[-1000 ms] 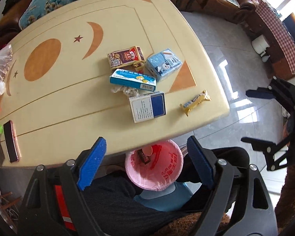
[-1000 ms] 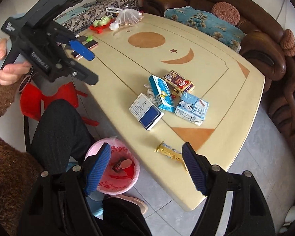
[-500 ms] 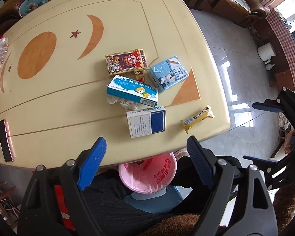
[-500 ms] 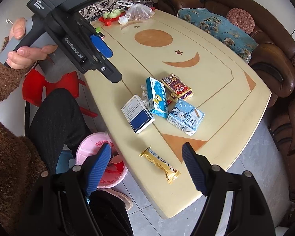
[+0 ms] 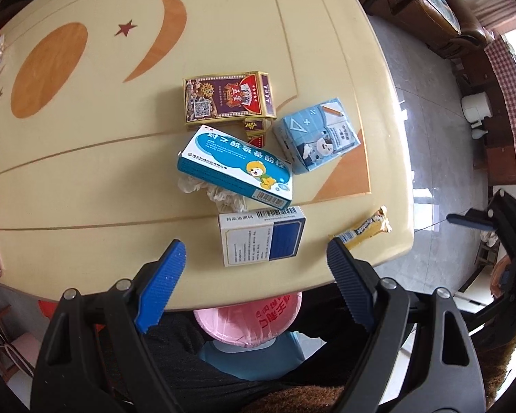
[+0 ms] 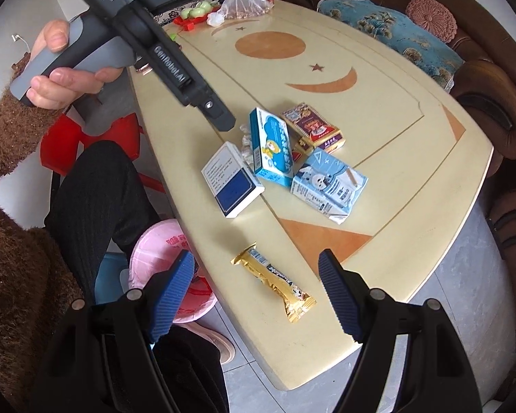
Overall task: Collect trash
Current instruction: 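Move both open tools back over the table toward the boxes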
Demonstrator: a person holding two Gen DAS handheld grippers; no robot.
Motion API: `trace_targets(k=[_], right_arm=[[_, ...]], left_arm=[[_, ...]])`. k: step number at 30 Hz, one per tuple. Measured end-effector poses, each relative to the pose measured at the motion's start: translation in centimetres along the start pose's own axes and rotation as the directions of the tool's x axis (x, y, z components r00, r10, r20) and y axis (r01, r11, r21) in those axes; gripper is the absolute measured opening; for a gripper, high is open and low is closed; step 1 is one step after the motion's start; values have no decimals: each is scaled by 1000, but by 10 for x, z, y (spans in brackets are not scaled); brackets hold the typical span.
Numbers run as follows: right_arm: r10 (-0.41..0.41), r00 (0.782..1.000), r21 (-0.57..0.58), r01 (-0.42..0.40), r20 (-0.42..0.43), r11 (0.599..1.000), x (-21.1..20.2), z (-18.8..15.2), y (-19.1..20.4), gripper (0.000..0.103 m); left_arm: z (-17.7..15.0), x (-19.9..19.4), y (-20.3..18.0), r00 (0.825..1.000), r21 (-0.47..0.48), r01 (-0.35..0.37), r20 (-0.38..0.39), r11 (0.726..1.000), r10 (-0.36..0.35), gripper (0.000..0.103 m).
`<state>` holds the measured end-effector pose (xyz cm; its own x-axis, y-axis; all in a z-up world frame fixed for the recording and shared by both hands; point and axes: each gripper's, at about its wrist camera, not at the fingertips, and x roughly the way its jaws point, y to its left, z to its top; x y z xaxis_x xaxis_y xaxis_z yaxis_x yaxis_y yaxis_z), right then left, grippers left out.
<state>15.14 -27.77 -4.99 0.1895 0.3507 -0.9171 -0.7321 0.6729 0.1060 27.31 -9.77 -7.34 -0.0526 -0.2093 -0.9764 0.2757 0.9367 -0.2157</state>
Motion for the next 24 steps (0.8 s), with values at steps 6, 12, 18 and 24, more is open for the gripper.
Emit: trace_targets(k=[6,12,18,24], right_arm=[[35,998,-16,-36,-49,999,25,-6,-10,73],[60,994,-31,-63,-88,998,49,-11,-20,73],[86,992,-20,-88,-93,996,62,-19,-34,73],[103,989,-16,-105,-106,994,76,-22,-39,73]], left_arm=[[10,20,-5,1000,-29,17,-12,999,-17,82],[22,37,-6,998,-73,60,-8,996,-60,82],[28,53,-5,995,-123,94,-7,988,-95,82],[28,70,-1,995,-140,96,-25,986,-100,82]])
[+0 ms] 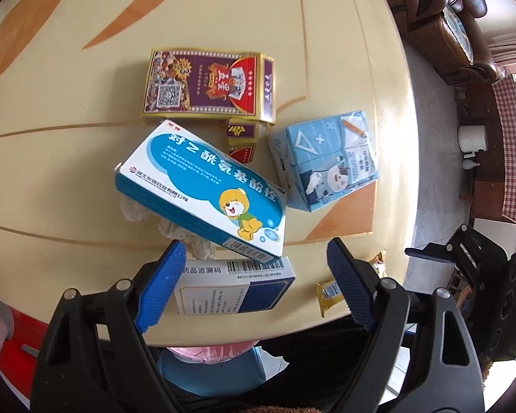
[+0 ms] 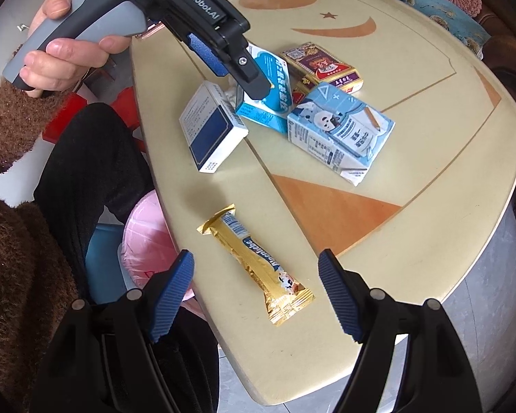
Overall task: Collect trash
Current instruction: 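Move both open tools back over the table toward the boxes, then grasp the blue medicine box with the left tool while the right tool grasps the gold candy bar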
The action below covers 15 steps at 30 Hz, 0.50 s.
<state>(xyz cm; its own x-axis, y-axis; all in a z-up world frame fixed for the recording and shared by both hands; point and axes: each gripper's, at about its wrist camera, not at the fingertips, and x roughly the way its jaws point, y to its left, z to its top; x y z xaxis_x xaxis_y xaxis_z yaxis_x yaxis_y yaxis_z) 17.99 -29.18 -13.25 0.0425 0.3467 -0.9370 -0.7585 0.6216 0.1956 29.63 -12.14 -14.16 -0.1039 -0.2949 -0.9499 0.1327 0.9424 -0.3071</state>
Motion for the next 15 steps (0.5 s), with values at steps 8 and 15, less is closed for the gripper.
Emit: trace_targets(k=[8,15], right_arm=[[-1,999,-65,-2,-45,998,16,7,2,73],[2,999,-70,-6,-54,998,22,10,-2,73]], left_arm=[[9,10,14,999,-47,52,17,998,-51,82],[16,5,24,994,-85,95,58,992,-91,82]])
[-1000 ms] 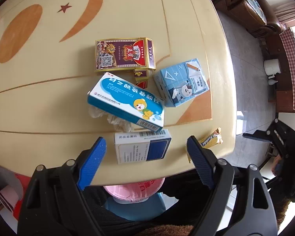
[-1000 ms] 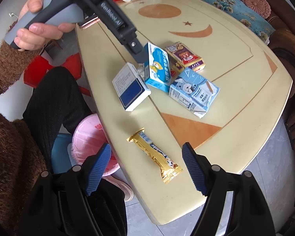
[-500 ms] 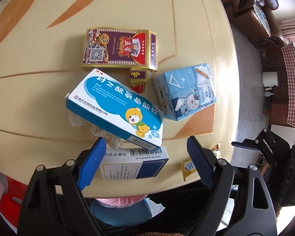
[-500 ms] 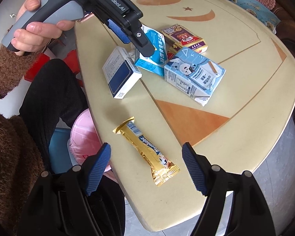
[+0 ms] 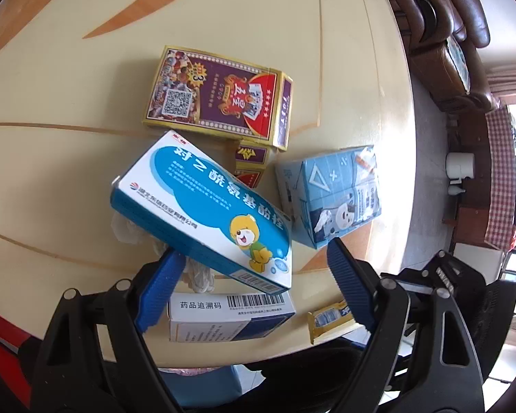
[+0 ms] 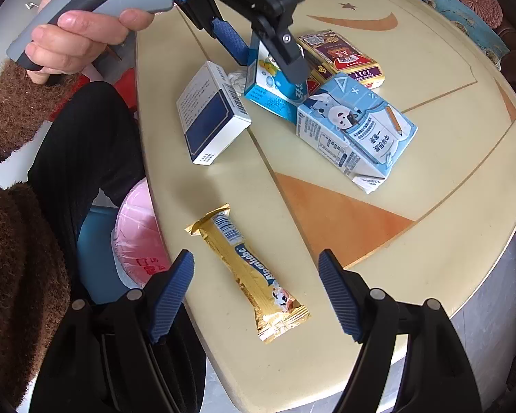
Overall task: Collect trash
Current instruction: 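Grasp the blue medicine box with the left tool while the right tool grasps the gold candy bar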
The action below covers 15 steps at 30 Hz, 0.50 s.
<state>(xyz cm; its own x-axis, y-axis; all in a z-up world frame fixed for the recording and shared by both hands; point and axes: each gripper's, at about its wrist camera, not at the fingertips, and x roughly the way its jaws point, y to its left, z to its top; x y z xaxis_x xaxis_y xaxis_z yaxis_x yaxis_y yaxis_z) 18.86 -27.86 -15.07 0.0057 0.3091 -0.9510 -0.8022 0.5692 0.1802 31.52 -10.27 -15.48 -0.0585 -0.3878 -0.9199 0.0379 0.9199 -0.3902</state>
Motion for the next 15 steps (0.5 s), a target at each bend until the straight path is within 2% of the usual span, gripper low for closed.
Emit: trace_targets(k=[7,13,15], right_arm=[[-6,999,-35,5,-33,999,13,-1,6,73],[-11,998,-56,8,-61,998,21,-1,10,73],[-7,998,-50,4,-57,999,21,-1,9,73]], left_arm=[[12,-2,-2,998,7,-56,14,998,56,82],[17,-6,4,999,-47,-42,20,998,43,82],[16,-10,2,999,-29,-32,27,999,33,82]])
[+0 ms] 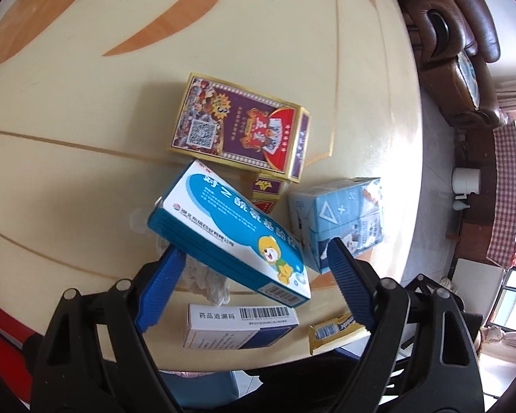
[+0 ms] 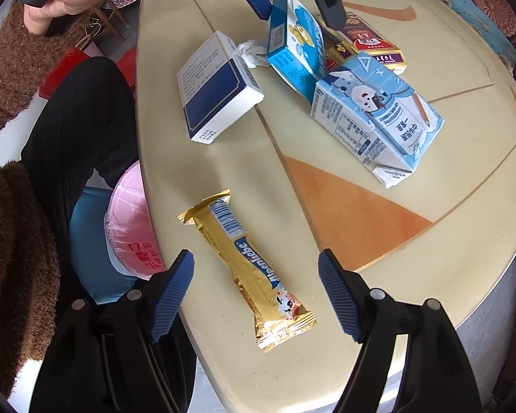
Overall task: Collect trash
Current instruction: 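Grasp the blue medicine box with the left tool while the right tool grasps the gold candy bar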
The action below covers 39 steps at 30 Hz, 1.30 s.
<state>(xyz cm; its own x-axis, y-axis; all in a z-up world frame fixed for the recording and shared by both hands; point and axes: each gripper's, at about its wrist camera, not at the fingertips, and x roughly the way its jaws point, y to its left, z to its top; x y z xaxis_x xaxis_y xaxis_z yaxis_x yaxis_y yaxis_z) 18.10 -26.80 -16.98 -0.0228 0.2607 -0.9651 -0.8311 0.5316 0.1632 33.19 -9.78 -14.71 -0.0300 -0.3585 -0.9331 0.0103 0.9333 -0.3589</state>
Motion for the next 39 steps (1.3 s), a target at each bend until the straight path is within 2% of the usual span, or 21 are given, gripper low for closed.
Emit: trace_targets(k=[4,7,9,12,14,18,24,26,27,28,30,32,36,38,39], right_arm=[[8,1000,6,-8,3,1000,-1,-1,-3,73],[10,1000,7,-10,1,1000,-1,-1,-4,73],[13,1000,9,-13,1,1000,-1,-2,-5,73],[10,1000,8,-10,-7,1000,2,-2,-7,73],[15,1000,15,-15,-3,1000,3,-2,-7,73],[20,1000,22,-20,13,1000,1,0,-8,73],[11,1000,5,-11,-3,1000,7,3,-6,72],[-3,1000,-15,3,2,1000,8,4,-2,63],[1,1000,-20,-1,-1,1000,9,4,-2,53],[5,1000,-23,-6,-6,1000,10,4,-2,49],[-4,1000,-43,4,-2,999,11,4,1,46],[-26,1000,-69,25,-8,997,12,5,4,46],[-61,998,-91,60,-3,994,13,3,10,44],[-74,997,-92,74,3,993,13,2,11,41],[-84,996,-96,84,5,992,14,1,13,36]], left_arm=[[0,-1,-3,1000,13,-1,1,1000,1,82],[5,5,-8,999,16,-46,-4,999,46,82],[1,-1,-6,1000,12,-31,2,999,31,82],[2,-5,-7,996,52,-84,30,995,83,82],[8,-3,1,997,10,-74,17,997,74,82],[9,6,5,1000,-9,-25,-1,1000,25,82],[7,12,-4,999,-15,-33,18,999,33,82],[6,14,-8,999,-2,-44,19,999,44,76],[6,16,-9,999,1,-50,13,999,50,71],[6,18,-7,999,-2,-52,4,999,52,66],[7,25,-4,999,-15,-44,-24,999,43,60],[7,32,1,998,-46,-32,-50,998,30,60],[10,30,7,999,-77,-19,-36,997,16,60],[10,29,6,999,-65,-38,-36,997,36,55],[9,31,5,998,-65,-45,-42,997,42,52]])
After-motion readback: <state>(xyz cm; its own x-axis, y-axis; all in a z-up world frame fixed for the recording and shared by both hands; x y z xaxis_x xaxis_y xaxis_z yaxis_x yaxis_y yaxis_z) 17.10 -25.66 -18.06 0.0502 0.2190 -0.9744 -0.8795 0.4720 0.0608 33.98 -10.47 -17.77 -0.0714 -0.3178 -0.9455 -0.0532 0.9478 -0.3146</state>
